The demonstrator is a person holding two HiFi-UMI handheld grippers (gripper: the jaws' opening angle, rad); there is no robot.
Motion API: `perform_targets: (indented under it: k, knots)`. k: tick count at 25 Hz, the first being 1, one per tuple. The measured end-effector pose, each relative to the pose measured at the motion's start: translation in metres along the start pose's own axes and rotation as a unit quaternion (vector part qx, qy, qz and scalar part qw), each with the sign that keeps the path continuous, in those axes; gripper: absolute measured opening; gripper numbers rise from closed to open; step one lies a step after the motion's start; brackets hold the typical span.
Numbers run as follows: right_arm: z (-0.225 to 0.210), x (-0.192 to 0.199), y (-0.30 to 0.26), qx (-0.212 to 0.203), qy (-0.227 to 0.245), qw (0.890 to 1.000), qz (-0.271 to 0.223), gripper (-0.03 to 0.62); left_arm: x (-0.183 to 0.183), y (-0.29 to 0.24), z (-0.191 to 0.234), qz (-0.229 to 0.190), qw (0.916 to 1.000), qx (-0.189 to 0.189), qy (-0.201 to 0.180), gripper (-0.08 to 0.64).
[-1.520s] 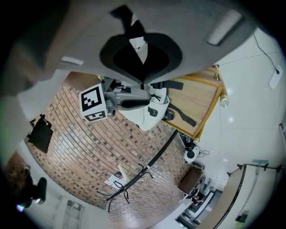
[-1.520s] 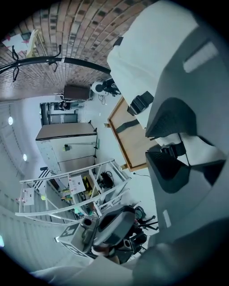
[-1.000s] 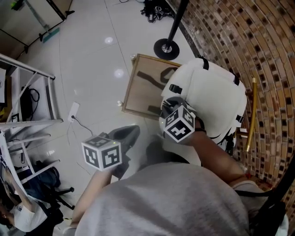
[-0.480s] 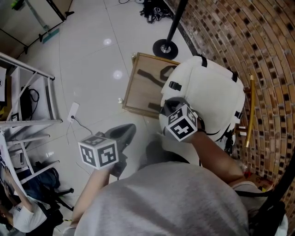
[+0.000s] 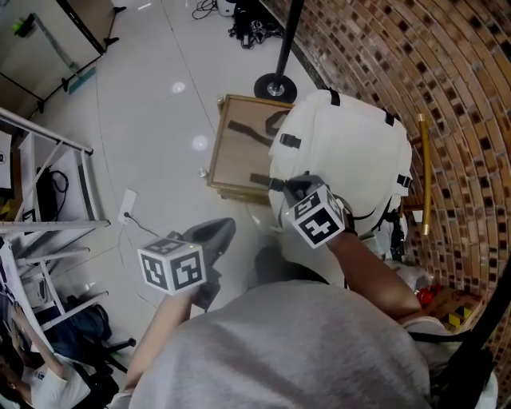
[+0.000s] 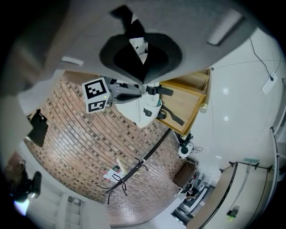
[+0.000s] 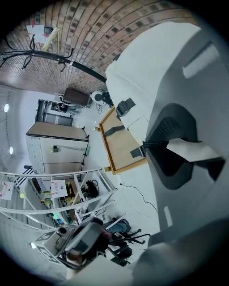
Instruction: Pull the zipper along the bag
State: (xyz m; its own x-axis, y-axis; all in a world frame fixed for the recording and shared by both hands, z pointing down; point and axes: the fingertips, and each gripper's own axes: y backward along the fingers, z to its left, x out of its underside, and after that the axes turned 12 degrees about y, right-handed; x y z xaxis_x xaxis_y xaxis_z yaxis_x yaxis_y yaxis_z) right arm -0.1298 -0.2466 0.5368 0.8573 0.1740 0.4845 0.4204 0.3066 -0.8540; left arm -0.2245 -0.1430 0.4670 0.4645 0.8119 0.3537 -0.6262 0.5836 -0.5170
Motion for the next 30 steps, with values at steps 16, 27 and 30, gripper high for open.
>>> perform_targets:
  k: [16,27,30]
  knots:
    - [0.023,0.027,0.028,0.037,-0.029,0.999,-0.007,0.028,0.026,0.016,-0.015,0.008,0.9997,0.002,-0.022,0.000]
    - [0.032,0.037,0.036,0.053,-0.044,0.998,-0.010,0.023,0.038,0.020,-0.021,0.024,0.9991,0.007,-0.035,0.000]
    - [0.034,0.038,0.040,0.058,-0.046,0.997,-0.011,0.023,0.040,0.019,-0.025,0.028,0.9987,0.011,-0.040,0.000]
